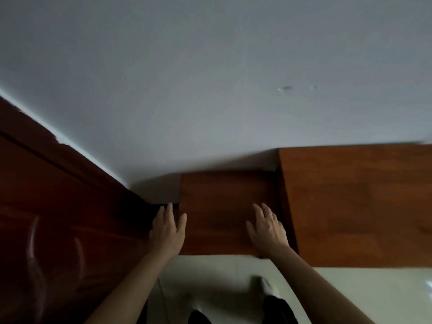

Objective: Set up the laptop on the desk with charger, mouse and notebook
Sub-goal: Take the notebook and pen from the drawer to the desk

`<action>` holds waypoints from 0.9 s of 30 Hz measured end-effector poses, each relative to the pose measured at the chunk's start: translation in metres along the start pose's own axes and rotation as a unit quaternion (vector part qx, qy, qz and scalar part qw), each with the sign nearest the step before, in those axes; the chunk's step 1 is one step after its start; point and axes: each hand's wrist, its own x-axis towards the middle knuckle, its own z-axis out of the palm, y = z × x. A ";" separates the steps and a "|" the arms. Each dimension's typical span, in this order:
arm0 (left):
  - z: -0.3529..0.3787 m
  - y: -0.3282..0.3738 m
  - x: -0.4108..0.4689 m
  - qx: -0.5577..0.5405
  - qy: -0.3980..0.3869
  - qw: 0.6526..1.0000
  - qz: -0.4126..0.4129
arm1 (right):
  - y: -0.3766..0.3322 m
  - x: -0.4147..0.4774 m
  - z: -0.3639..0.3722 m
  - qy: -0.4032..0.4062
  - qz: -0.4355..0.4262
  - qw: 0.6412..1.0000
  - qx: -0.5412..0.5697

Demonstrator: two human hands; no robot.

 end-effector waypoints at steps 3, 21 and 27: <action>0.027 -0.026 0.021 0.014 -0.049 0.998 0.034 | 0.001 -0.021 0.043 -0.003 0.076 0.996 0.037; 0.226 -0.106 0.046 -0.331 0.044 0.929 -0.156 | 0.047 -0.009 0.229 0.050 0.308 0.830 0.463; 0.260 -0.094 0.035 -0.497 -0.004 0.822 -0.280 | 0.087 0.008 0.235 0.037 0.228 0.820 0.523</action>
